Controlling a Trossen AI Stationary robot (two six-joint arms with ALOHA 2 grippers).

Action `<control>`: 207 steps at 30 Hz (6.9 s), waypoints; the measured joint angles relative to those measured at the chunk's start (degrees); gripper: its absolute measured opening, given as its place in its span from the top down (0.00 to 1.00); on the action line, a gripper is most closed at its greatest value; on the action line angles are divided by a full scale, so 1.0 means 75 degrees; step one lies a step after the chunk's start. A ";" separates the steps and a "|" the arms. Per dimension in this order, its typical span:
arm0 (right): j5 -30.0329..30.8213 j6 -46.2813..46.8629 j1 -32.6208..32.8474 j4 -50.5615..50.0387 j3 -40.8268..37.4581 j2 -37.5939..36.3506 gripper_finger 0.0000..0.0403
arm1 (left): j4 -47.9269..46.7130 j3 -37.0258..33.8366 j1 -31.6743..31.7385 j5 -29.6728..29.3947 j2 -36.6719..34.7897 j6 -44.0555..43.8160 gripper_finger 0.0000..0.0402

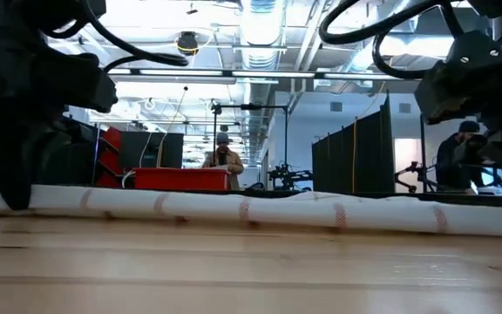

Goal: Roll towel
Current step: Roll the white checkered towel

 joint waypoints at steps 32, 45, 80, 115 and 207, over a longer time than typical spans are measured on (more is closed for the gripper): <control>-0.0047 -0.0884 -0.1841 -0.1827 -0.0147 -0.1051 1.00 | 0.0128 -0.0186 0.2766 0.0625 -0.0921 0.2030 1.00; -0.0243 -0.0848 -0.2617 -0.0855 -0.1147 -0.1092 1.00 | 0.1203 -0.1088 0.4477 0.0936 -0.0856 0.3119 1.00; 0.0747 0.0368 -0.2132 -0.2587 -0.1034 -0.2952 0.54 | -0.0969 0.0819 0.5497 -0.0897 -0.0906 0.5359 0.65; 0.1167 -0.0272 -0.1408 -0.1540 -0.1004 -0.1893 0.50 | 0.0258 0.0787 0.3195 -0.1010 0.0196 0.6834 0.65; 0.1068 -0.3127 -0.1912 -0.1337 -0.0969 -0.1205 0.46 | 0.0669 0.0734 0.2681 -0.0411 0.0697 0.2266 0.64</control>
